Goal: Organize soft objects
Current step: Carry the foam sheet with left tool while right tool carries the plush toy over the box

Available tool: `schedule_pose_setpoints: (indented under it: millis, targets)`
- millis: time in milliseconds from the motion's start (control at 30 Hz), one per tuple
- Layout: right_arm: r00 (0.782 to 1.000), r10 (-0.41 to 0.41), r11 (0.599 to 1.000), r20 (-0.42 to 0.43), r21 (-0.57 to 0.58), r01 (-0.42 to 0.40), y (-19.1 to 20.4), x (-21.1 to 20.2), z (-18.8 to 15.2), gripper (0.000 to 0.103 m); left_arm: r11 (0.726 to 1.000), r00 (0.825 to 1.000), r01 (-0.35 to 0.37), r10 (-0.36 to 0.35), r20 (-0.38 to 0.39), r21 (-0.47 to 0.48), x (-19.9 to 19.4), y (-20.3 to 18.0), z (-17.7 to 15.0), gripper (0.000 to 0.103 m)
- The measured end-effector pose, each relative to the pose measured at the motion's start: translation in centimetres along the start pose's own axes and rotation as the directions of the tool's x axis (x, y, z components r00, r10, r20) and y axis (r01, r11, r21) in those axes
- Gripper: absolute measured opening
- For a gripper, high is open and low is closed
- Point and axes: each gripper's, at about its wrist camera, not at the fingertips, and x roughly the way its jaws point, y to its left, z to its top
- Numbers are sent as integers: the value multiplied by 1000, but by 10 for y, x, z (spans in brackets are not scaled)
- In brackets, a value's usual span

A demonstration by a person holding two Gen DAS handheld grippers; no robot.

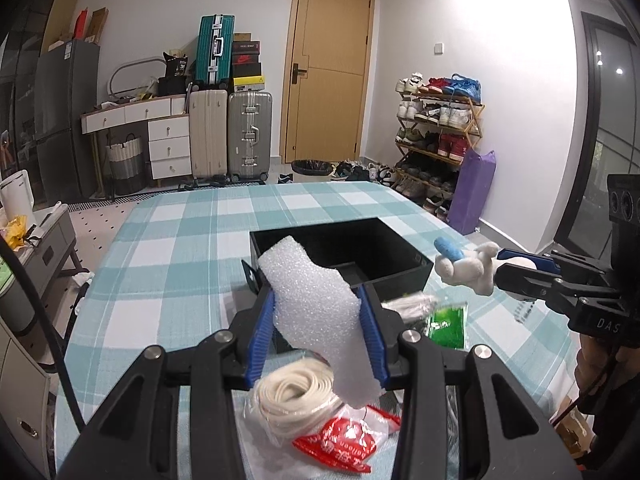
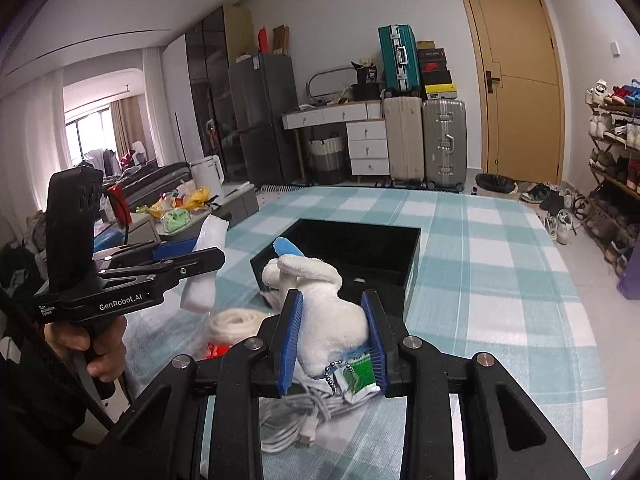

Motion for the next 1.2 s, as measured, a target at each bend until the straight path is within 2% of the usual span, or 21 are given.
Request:
schedule_pose_setpoints:
  millis: [367,1200]
  targets:
    - [999,-31,999,24,31,30,-7,13,24,30,1000,1000,-16,16,5,-12,17,3,19,40]
    - [997,-42,997,-66,58,46,-41,87,42,30,1000,997,-14,13,-81,-19,91,2,33,40]
